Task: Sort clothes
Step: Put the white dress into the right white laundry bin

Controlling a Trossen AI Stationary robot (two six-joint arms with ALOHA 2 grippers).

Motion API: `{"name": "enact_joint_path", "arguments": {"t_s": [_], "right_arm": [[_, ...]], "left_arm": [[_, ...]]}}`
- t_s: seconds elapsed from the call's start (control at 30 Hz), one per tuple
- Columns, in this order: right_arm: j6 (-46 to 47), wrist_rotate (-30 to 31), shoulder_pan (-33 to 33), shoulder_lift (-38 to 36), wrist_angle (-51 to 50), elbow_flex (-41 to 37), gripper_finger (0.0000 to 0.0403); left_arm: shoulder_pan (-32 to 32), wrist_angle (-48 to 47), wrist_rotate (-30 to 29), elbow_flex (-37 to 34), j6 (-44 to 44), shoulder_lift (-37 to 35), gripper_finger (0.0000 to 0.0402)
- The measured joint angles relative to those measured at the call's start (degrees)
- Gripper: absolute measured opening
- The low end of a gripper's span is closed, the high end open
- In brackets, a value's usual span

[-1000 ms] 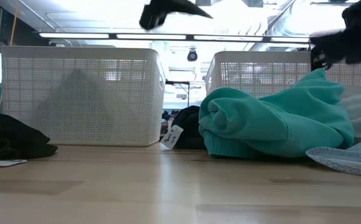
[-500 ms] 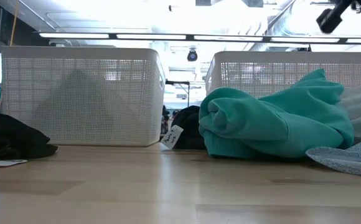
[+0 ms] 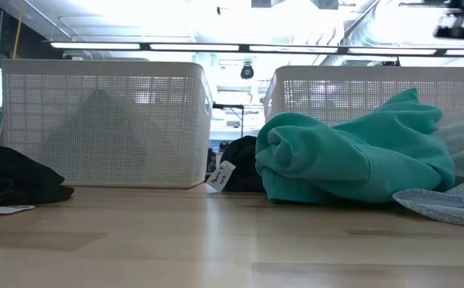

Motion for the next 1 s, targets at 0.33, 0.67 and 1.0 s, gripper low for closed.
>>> {"name": "enact_joint_path", "arguments": {"t_s": [0.33, 0.67, 1.0], "right_arm": [[9.5, 6.5, 1.2, 12.8, -5.6, -6.8, 0.0214], [24.7, 15.7, 1.2, 23.3, 13.8, -23.2, 0.0285], [25.1, 16.6, 1.3, 31.3, 24.3, -27.7, 0.0105]], "left_arm": [[0.0, -9.0, 4.8, 0.0, 3.1, 0.0, 0.0218], [0.0, -9.8, 12.1, 0.0, 10.4, 0.0, 0.0218], [0.0, -6.4, 12.2, 0.0, 11.4, 0.0, 0.0218]]}}
